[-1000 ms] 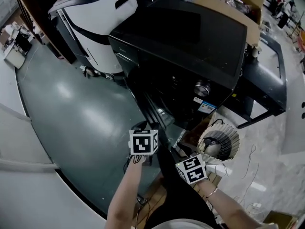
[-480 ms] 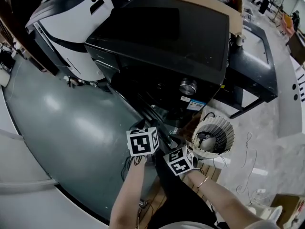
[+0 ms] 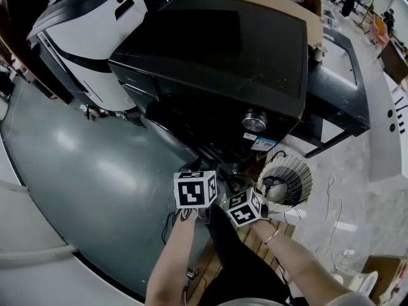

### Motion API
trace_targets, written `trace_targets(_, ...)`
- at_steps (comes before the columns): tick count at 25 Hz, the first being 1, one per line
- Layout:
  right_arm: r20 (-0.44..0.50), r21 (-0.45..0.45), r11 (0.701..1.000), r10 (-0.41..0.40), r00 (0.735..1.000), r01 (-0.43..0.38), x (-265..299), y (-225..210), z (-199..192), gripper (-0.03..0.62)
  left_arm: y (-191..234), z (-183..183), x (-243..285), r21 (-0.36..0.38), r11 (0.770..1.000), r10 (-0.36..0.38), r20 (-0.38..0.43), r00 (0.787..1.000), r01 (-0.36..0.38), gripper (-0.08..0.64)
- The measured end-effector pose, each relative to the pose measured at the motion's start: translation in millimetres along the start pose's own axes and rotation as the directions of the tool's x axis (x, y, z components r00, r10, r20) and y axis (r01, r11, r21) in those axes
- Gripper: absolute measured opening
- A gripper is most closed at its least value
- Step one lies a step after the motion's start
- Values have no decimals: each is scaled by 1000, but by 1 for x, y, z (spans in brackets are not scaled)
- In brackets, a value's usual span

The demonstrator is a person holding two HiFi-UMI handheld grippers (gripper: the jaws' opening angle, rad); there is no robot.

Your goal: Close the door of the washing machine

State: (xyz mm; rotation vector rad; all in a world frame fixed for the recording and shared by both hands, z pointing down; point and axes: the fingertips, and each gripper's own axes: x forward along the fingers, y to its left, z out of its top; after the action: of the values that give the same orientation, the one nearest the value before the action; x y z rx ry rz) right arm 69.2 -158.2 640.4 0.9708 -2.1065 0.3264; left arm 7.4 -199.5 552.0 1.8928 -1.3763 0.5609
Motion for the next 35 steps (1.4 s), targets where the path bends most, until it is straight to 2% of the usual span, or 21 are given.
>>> trace_targets(6, -7, 27, 1000, -16, 1000, 16, 5, -15, 2, 86, -8, -5, -7, 152, 984, -91, -28, 995, 94, 216)
trace_targets(9, -6, 33, 999, -28, 1000, 29, 7, -23, 4, 89, -5, -2, -11, 259, 962, -85, -20, 996, 87, 215)
trace_targets(11, -6, 35, 999, -38, 999, 38, 8, -28, 5, 91, 1, 4, -11, 366, 930, -45, 4, 999, 41, 216)
trace_targets(14, -9, 39, 998, -48, 999, 49, 10, -35, 5, 92, 10, 11, -7, 511, 859, 10, 44, 999, -32, 216)
trace_targets(17, -11, 52, 997, -61, 998, 62, 12, -41, 6, 95, 14, 17, -2, 592, 801, 44, 82, 996, -84, 219)
trace_targets(19, -10, 67, 995, -70, 998, 70, 13, -45, 6, 98, 15, 22, 2, 616, 780, 54, 108, 993, -109, 225)
trace_targets(22, -3, 78, 994, -81, 997, 81, 14, -51, 8, 101, 14, 28, 11, 619, 776, 53, 127, 991, -121, 232)
trace_targets(27, 11, 100, 989, -109, 994, 108, 17, -62, 10, 107, 13, 37, 25, 569, 815, 40, 133, 990, -109, 235)
trace_targets(35, 20, 123, 981, -155, 988, 151, 22, -74, 12, 112, 12, 44, 38, 547, 829, 44, 144, 989, -116, 233)
